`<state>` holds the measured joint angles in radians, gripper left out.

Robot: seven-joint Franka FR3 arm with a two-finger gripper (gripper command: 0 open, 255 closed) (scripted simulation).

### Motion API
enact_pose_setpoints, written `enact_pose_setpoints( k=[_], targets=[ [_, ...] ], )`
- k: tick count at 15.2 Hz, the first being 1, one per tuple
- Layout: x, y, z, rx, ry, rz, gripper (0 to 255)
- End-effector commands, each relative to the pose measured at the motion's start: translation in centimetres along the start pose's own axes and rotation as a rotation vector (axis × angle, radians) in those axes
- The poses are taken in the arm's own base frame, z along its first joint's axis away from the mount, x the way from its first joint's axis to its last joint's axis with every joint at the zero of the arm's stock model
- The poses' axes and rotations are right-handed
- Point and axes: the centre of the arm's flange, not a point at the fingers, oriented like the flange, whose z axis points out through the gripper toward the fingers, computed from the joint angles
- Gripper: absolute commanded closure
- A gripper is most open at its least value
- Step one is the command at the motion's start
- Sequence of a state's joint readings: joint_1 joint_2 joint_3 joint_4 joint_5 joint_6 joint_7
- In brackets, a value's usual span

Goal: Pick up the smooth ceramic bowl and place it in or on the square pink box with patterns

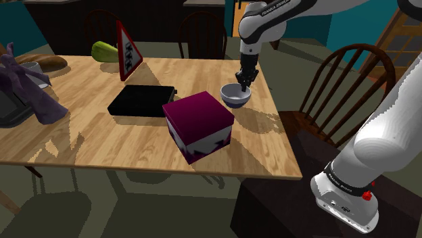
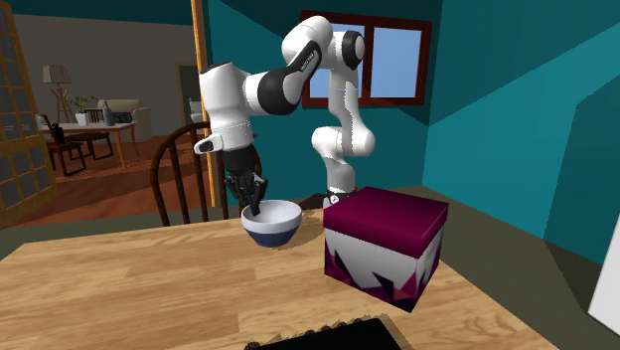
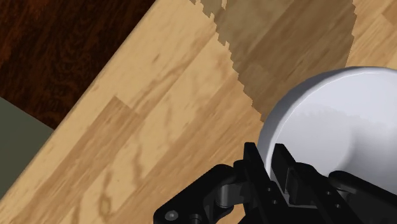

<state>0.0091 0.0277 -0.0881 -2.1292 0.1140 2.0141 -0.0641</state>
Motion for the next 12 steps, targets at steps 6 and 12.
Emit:
enact_pose_setpoints(
  k=[6,12],
  targets=[
    [-0.4,-0.5,-3.6,0.0,0.0,0.0,255],
    [-0.8,-0.8,-6.7,0.0,0.0,0.0,255]
  ],
)
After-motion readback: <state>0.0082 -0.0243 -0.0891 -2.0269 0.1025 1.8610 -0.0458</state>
